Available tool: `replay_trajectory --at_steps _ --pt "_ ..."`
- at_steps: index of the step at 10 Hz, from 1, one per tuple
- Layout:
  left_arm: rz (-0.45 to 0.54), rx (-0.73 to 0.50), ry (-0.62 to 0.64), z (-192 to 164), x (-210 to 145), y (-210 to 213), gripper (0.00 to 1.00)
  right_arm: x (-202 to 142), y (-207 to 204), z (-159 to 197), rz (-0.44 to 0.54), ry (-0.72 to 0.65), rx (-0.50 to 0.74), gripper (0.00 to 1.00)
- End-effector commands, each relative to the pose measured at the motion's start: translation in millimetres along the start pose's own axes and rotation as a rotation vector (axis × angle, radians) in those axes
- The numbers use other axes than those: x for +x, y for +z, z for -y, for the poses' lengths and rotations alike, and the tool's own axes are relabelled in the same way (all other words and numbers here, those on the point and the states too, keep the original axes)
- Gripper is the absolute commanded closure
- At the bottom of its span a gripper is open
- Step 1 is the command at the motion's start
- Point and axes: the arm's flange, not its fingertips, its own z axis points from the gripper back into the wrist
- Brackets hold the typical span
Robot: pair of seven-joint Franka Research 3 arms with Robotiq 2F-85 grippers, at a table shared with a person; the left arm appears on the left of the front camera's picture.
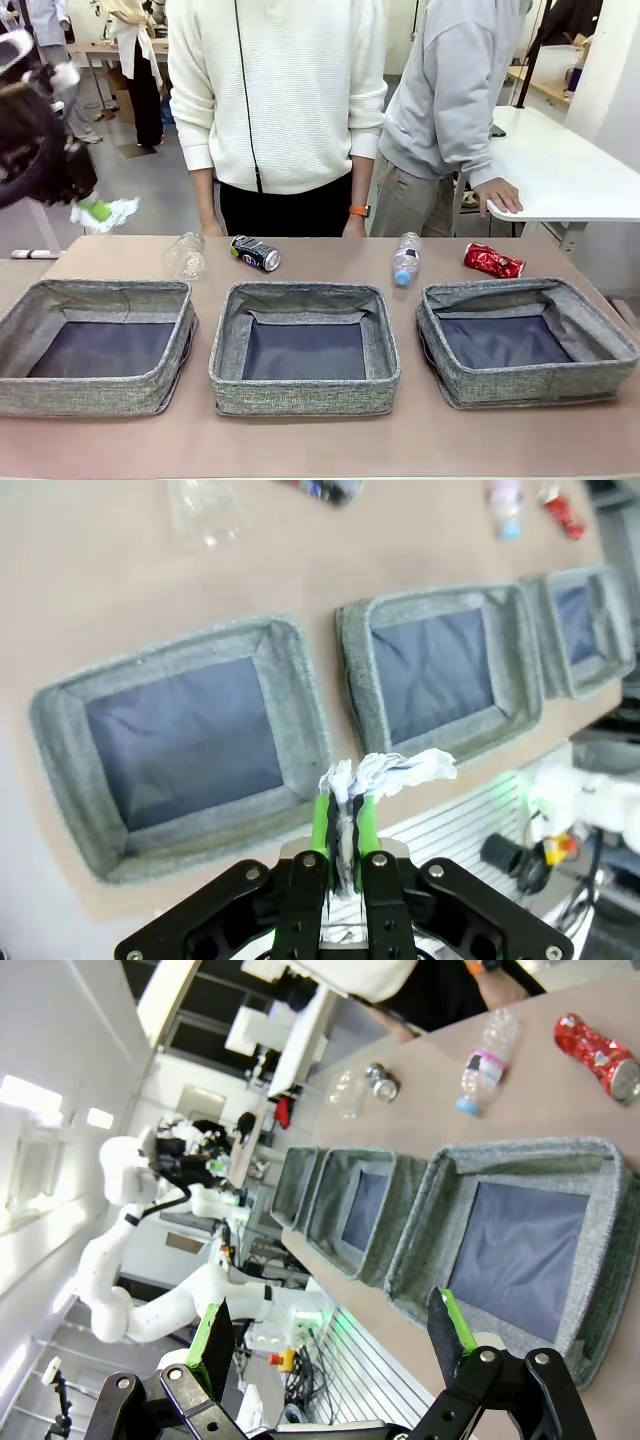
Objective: Sort the waste into the appropriate baskets.
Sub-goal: Pick up the waste item pointed out by the person.
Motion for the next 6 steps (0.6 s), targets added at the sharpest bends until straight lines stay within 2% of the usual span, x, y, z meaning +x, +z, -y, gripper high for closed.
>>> replay_trajectory --at_steps 1,3,4,6 --pt "-0.101 0.113 0.028 94.5 27.5 34.6 0.9 2.5 -0.8 -1.0 0.017 0.026 0.018 0.0" --pt "-0.08 0.141 -0.016 175.8 40.4 49.1 0.9 2.5 -0.8 -1.0 0.017 0.026 0.018 0.0" --pt "-0.096 0.094 -0.031 205.5 42.9 47.3 0.9 2.5 -0.8 -1.0 0.017 0.026 0.018 0.0" --pt "-0.09 0.096 -0.031 257.7 48.4 34.8 0.9 2.5 -0.8 -1.0 0.017 0.026 0.018 0.0"
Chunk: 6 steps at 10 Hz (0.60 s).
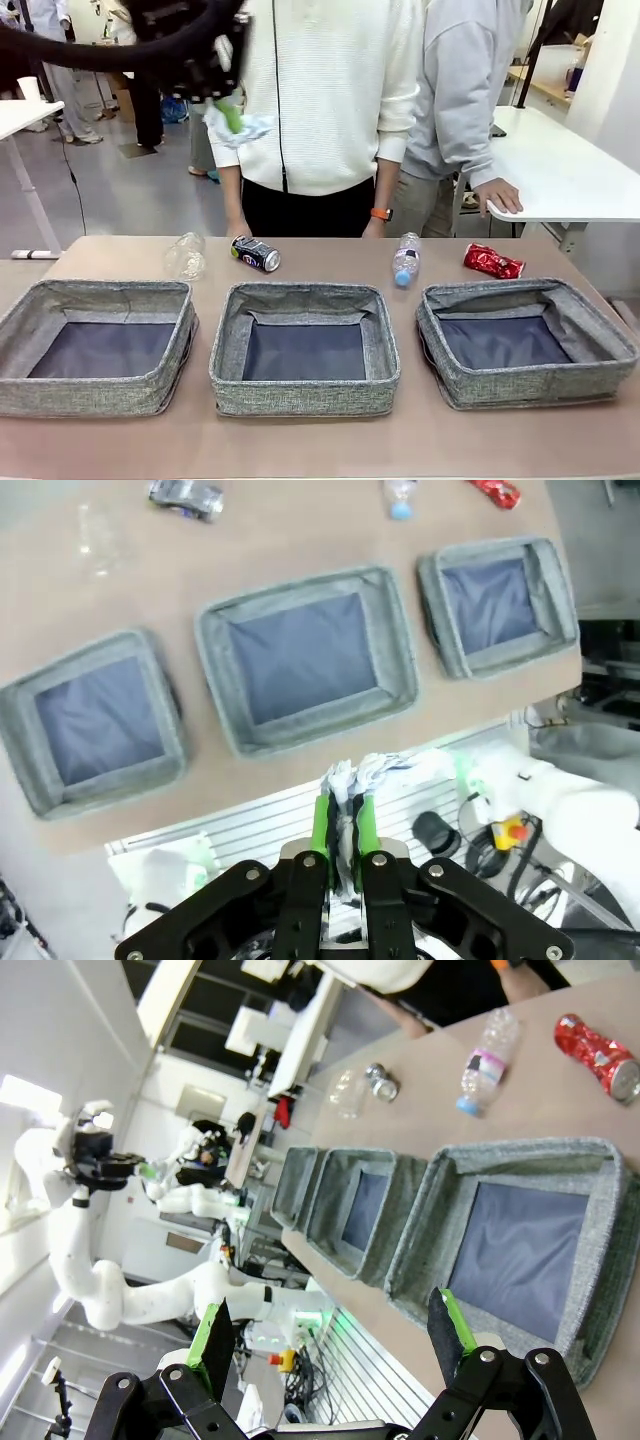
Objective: Sort the waste into the appropriate baskets.
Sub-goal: Pick up the waste item pointed out by the person.
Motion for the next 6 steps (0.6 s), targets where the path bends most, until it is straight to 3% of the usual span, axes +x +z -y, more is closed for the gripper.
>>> replay_trajectory --at_steps 1,3,6 --pt "0.012 0.016 0.023 29.2 14.4 -4.6 0.9 2.5 -1.1 -0.8 0.017 0.025 0.017 0.0" --pt "0.074 -0.008 -0.005 51.9 13.2 -5.5 0.9 2.5 -1.1 -0.8 0.017 0.025 0.017 0.0" --pt "0.049 -0.014 0.005 56.9 13.2 -9.4 0.9 2.5 -1.1 -0.8 0.017 0.025 0.017 0.0"
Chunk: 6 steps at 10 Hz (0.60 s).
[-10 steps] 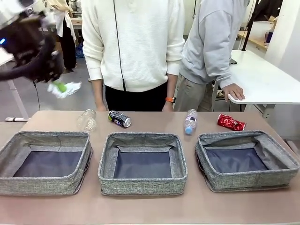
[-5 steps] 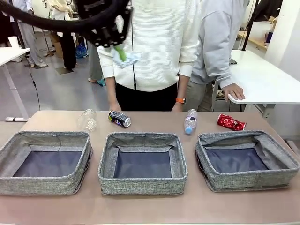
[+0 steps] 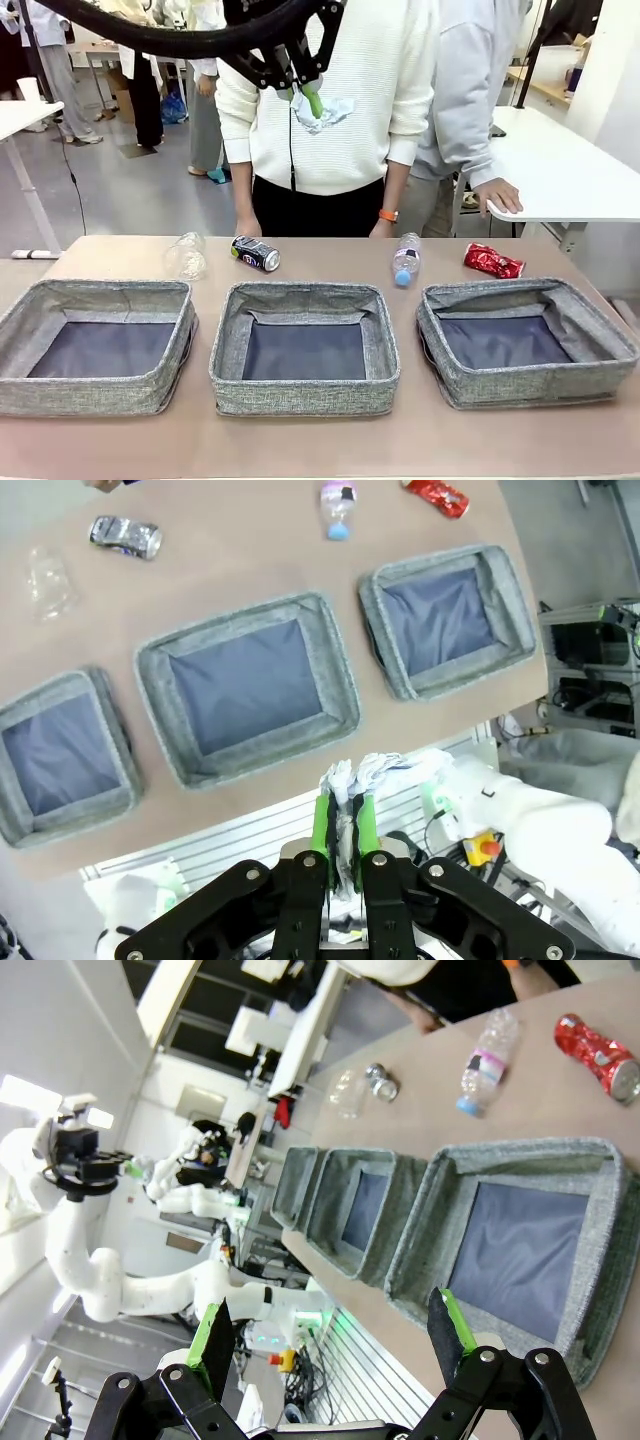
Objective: Sort the waste into the appropriate baskets.
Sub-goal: Pick up the waste item pointed out by the person.
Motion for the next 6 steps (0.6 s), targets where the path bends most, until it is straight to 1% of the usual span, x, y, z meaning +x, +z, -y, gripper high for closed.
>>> replay_trajectory --at_steps 1,2,3,6 --pt "0.008 0.028 0.063 -3.4 3.1 -2.2 0.9 2.5 -1.1 -0.8 0.017 0.025 0.017 0.0" --pt "0.016 0.021 0.086 -6.0 5.1 0.1 0.9 2.5 -1.1 -0.8 0.017 0.025 0.017 0.0" --pt "-0.001 0.004 0.016 -1.6 1.5 -1.1 0.9 2.5 -1.1 -0.8 0.017 0.025 0.017 0.0" --pt "-0.001 0.004 0.016 -1.6 1.5 -1.1 0.9 2.5 -1.1 -0.8 0.017 0.025 0.017 0.0"
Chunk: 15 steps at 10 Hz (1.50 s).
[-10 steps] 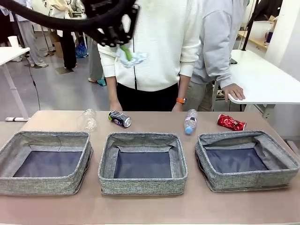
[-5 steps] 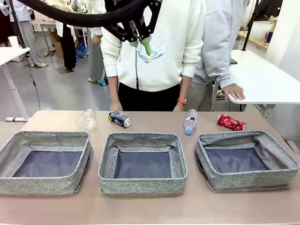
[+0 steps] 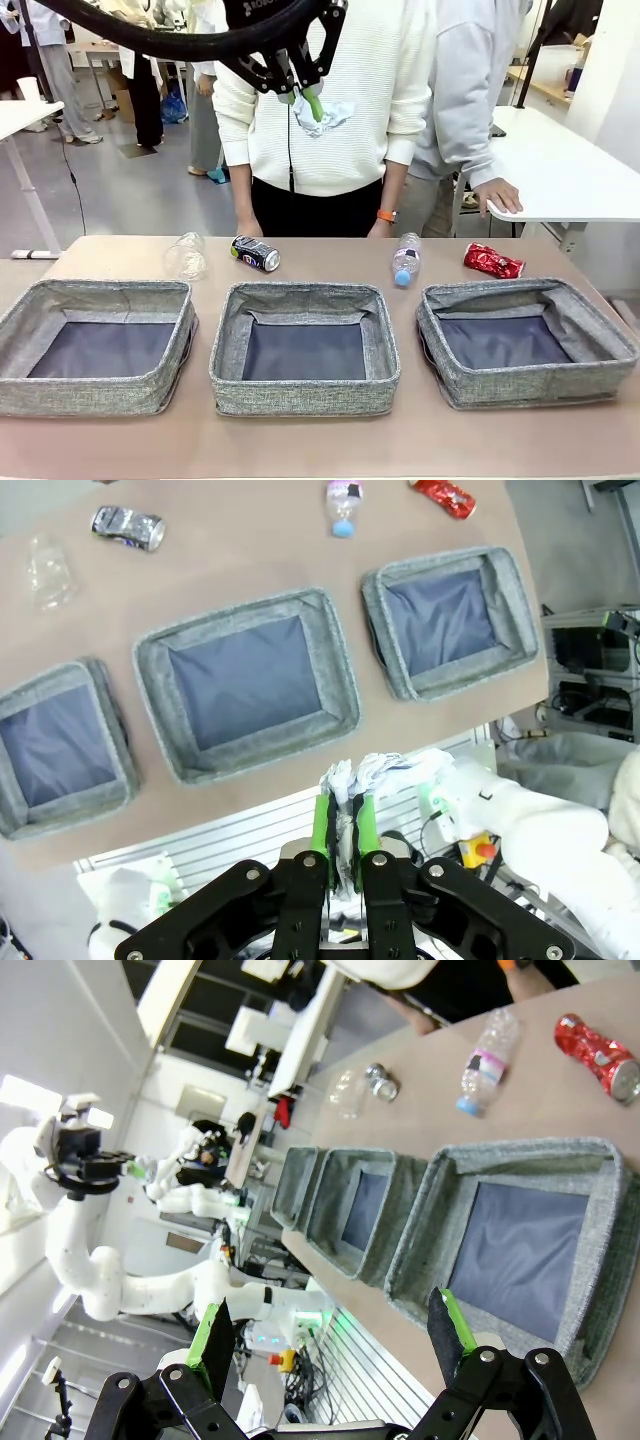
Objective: Sort the waste into the appropriate baskets.
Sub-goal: Pick up the waste item pointed out by the person.
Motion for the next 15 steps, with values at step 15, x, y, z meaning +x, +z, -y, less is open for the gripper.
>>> replay_trajectory --at_steps 15 --pt "0.052 0.284 -0.003 -8.7 3.6 53.2 0.9 2.5 -1.0 -0.8 0.017 0.025 0.017 0.0"
